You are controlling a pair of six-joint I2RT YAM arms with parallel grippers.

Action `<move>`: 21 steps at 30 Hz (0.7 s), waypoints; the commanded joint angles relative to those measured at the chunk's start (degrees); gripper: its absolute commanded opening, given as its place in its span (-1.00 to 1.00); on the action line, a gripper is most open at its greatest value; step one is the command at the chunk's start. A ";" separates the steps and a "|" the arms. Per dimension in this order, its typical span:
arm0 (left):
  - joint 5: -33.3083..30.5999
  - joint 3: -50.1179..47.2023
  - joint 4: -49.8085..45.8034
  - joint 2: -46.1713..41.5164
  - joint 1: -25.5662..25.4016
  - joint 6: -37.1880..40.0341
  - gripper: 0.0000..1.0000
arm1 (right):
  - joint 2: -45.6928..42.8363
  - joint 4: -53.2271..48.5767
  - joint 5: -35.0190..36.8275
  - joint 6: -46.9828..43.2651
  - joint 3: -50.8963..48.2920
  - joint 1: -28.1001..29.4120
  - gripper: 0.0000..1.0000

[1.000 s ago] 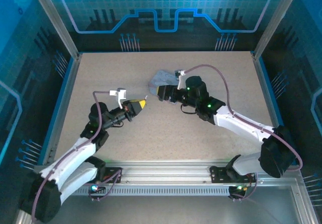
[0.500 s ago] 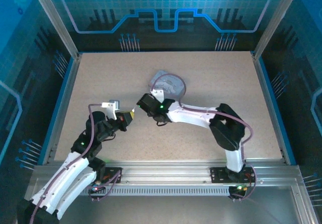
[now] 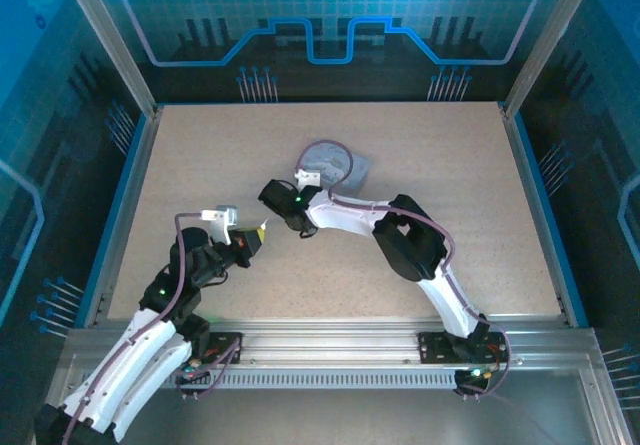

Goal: Unlock the padlock with the key

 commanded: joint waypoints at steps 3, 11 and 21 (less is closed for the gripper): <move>1.28 -1.39 1.18 -0.87 0.55 0.88 -1.00 | 2.27 -1.50 3.45 3.04 2.39 -2.23 0.08; 2.58 -2.10 2.64 -0.92 0.54 0.79 -1.00 | 4.58 1.66 3.96 2.98 4.04 -3.08 0.03; 3.65 -2.76 3.97 -1.19 0.46 0.71 -1.00 | 11.96 -3.70 4.42 6.11 12.85 -4.39 -0.01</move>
